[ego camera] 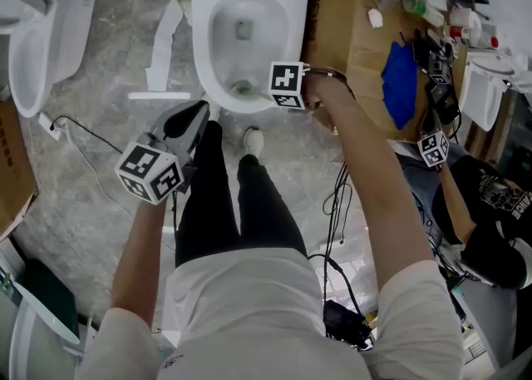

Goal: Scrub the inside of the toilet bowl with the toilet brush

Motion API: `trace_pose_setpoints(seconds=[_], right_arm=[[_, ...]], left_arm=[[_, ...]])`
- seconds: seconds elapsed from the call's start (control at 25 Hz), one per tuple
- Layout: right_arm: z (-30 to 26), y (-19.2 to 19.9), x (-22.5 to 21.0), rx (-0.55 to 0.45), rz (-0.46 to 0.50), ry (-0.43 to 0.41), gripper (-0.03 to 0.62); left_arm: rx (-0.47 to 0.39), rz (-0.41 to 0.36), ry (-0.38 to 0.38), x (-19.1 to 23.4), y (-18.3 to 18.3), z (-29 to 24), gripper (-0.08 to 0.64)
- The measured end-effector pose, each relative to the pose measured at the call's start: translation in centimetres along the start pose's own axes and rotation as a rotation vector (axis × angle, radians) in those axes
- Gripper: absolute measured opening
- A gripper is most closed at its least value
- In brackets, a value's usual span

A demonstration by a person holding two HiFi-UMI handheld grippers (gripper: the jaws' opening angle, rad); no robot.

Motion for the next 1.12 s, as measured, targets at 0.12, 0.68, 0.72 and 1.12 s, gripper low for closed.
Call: trace_pose_setpoints(seconds=[0.12,0.68,0.72,1.12], right_arm=[[0.4,0.5,-0.3,0.082,0.054,0.027,0.060],[-1.4,-1.1,-1.0,-0.368,-0.423,-0.108,0.054],[-1.7,-1.5,-1.0,-0.451,-0.491,-0.145,0.052],[-3.5,-4.4,-2.2,-1.126,-1.050,-0.418,0.051]], left_arm=[[0.003,0.005,0.003,-0.1,0.2,-0.1,-0.009],[0.036,0.001,0.027,0.5,-0.4,-0.5,-0.009],[0.042,-0.001,0.031,0.6,-0.5,-0.5,-0.009],[0.124,-0.030,0.084,1.7,-1.8,-2.5,-0.009]])
Point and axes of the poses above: the fingertips, and each gripper's own axes: z backward along the fingers, x to its left, y out of its underside, the point moved 8 cm from there along z, backward along the fingers, and after that the axes turned 5 degrees about -x, right-handed, at the moved point
